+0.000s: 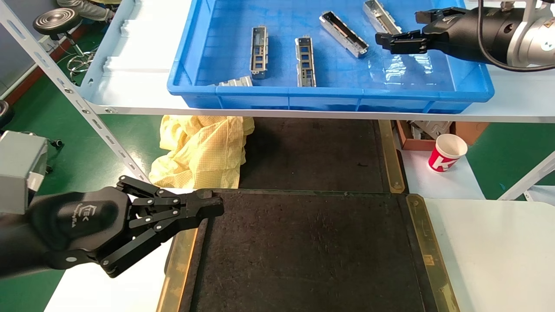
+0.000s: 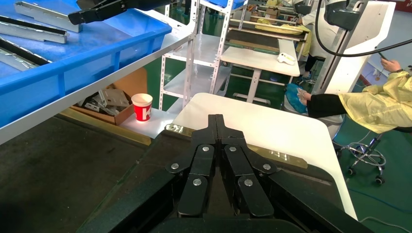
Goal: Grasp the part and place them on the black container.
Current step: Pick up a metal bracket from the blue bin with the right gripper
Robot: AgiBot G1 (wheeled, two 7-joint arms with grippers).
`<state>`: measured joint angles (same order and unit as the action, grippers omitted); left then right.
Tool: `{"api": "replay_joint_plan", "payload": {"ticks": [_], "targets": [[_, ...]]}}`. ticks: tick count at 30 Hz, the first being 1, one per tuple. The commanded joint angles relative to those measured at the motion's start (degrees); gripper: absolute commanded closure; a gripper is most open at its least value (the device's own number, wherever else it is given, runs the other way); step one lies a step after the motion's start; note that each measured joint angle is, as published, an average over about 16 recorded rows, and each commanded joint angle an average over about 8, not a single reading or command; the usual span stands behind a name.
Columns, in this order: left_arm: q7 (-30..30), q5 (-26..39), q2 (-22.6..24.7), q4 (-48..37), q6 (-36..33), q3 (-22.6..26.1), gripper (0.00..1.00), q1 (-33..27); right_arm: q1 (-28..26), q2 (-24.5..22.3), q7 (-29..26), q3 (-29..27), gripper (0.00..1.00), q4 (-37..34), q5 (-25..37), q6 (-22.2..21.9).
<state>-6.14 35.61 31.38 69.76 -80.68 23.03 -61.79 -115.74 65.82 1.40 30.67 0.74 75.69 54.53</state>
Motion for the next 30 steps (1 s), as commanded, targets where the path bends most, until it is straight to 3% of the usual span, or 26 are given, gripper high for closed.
{"api": "replay_joint_plan", "payload": {"ticks": [1,4,6,15,25,30], "targets": [[0.0,0.0,0.0,0.0,0.0,0.0,1.0,0.0,0.2,0.0,0.2,-0.1,0.49,-0.2,-0.2,-0.6],[0.0,0.0,0.0,0.0,0.0,0.0,1.0,0.0,0.3,0.5,0.3,-0.2,0.85,-0.3,-0.2,-1.2],[0.0,0.0,0.0,0.0,0.0,0.0,1.0,0.0,0.3,0.9,0.4,-0.1,1.0,-0.4,-0.2,-1.7],[0.0,0.0,0.0,0.0,0.0,0.0,1.0,0.0,0.8,2.3,1.4,-0.2,1.0,-0.4,-0.3,-5.7],[0.0,0.0,0.0,0.0,0.0,0.0,1.0,0.0,1.9,4.5,2.2,-0.7,1.0,-0.9,-1.0,-15.4],[0.0,0.0,0.0,0.0,0.0,0.0,1.0,0.0,2.6,5.5,2.5,-1.2,1.0,-0.6,-1.7,-17.5]]}}
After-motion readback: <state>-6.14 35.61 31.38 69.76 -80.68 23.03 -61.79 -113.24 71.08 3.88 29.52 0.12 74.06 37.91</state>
